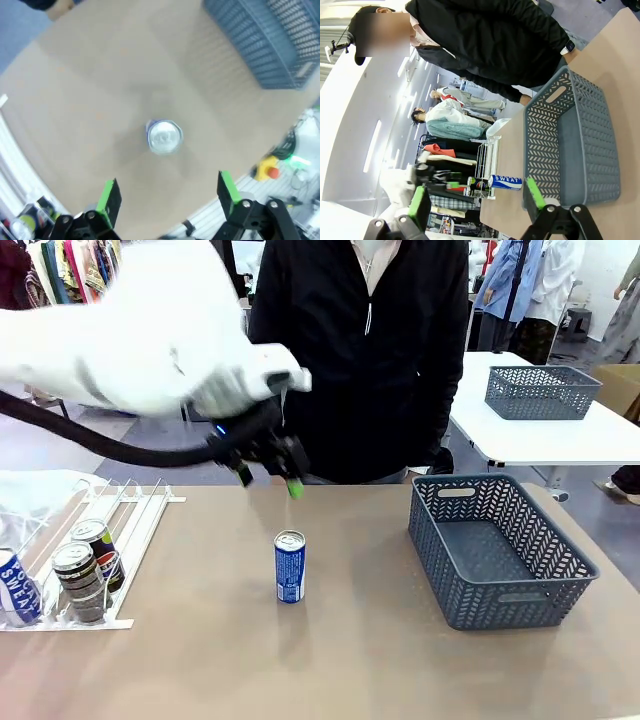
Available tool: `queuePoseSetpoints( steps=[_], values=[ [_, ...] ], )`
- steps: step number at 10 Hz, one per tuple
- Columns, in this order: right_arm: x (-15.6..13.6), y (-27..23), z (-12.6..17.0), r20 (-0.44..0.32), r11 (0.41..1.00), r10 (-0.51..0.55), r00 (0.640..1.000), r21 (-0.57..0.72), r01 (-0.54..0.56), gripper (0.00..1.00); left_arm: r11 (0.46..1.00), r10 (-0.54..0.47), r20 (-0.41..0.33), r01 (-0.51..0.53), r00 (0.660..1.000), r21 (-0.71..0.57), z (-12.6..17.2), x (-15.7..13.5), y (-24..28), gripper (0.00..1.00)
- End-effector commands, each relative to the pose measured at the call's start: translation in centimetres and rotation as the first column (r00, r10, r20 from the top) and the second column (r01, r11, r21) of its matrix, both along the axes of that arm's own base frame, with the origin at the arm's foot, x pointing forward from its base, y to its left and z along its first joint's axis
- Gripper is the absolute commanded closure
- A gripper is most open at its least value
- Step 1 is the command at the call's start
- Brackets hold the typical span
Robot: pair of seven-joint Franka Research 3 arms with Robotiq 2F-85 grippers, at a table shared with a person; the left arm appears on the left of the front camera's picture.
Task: Retrieve and store the cans from the dispenser.
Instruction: Pick up one can from the Automatic Can Dispenser and place it in the middle of the table.
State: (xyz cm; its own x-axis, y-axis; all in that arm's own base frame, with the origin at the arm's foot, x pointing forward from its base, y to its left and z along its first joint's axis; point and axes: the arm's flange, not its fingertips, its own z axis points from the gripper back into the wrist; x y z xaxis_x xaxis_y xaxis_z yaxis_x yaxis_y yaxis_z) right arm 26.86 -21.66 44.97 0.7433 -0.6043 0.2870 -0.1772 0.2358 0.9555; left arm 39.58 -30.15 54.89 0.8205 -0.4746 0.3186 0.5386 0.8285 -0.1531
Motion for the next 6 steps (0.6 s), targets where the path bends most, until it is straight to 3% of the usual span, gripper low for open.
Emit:
queuePoseSetpoints(
  steps=[1, 2, 4, 6],
  values=[
    [0.1, -0.1, 0.4, 0.017, 1.000, -0.002, 1.000, 0.010, 0.002, 0.00, 0.978, 0.031, -0.067, -0.044, 0.997, -0.201, 4.6, -0.1, 10.5, 0.00],
    [0.1, -0.1, 0.4, 0.017, 1.000, -0.002, 1.000, 0.010, 0.002, 0.00, 0.942, 0.152, -0.055, -0.161, 0.987, -0.294, 6.3, -0.2, 16.7, 0.00],
    [0.1, -0.1, 0.4, 0.017, 1.000, -0.002, 1.000, 0.010, 0.002, 0.00, 0.839, 0.258, -0.120, -0.284, 0.959, -0.464, 7.3, -1.2, 29.2, 0.00],
    [0.1, -0.1, 0.4, 0.017, 1.000, -0.002, 1.000, 0.010, 0.002, 0.00, 0.671, 0.309, -0.224, -0.379, 0.924, -0.638, 4.6, -3.6, 41.1, 0.00]
  ],
)
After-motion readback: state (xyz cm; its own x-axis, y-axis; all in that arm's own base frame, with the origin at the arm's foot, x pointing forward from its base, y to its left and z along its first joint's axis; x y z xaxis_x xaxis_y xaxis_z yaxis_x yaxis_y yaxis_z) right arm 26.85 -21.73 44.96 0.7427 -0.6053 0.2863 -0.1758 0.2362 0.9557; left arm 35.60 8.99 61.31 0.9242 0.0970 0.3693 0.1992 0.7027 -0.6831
